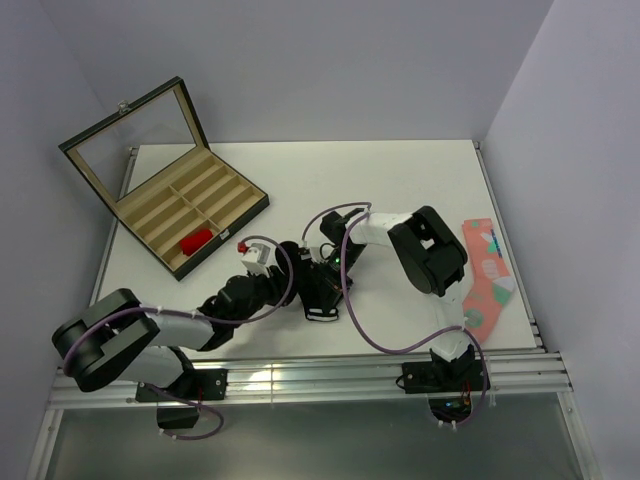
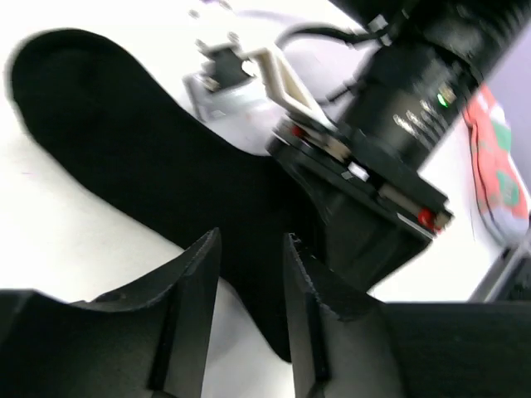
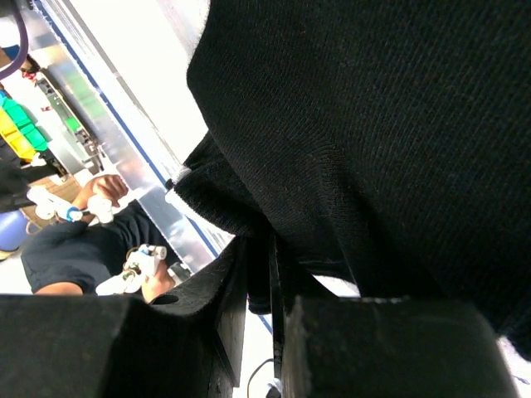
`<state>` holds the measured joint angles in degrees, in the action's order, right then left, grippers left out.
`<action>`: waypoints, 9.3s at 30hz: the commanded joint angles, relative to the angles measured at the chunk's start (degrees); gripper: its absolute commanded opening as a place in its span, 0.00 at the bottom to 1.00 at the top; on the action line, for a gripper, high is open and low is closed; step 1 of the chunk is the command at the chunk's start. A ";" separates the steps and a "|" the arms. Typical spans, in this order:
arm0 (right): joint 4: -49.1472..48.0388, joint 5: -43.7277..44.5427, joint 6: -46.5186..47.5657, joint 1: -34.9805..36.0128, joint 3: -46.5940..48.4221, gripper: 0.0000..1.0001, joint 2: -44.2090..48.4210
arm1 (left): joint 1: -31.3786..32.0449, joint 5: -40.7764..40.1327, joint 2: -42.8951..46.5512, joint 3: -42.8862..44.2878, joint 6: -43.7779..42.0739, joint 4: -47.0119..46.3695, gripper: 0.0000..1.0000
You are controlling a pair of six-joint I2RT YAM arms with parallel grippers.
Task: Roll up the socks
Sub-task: Roll the sock at the center of the board.
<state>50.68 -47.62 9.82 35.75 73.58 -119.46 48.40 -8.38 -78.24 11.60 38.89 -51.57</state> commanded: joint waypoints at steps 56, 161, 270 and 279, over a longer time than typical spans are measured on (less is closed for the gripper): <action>-4.71 9.91 2.22 0.55 0.16 0.18 -2.27 | 1.08 18.93 -13.95 4.92 -2.51 -13.03 0.48; -43.03 29.07 17.77 21.64 -24.80 0.39 28.67 | -16.67 39.67 -13.52 10.99 11.38 35.75 0.00; -20.54 25.30 26.21 24.29 -28.06 0.32 39.22 | 2.66 19.13 -13.26 13.54 26.32 21.78 0.01; -23.60 24.32 27.00 19.27 -29.54 0.37 35.87 | 2.75 19.02 -17.03 15.12 27.82 20.72 0.00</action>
<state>27.97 -23.44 37.15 55.99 44.62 -83.09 51.24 15.59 -92.71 25.19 67.31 -31.62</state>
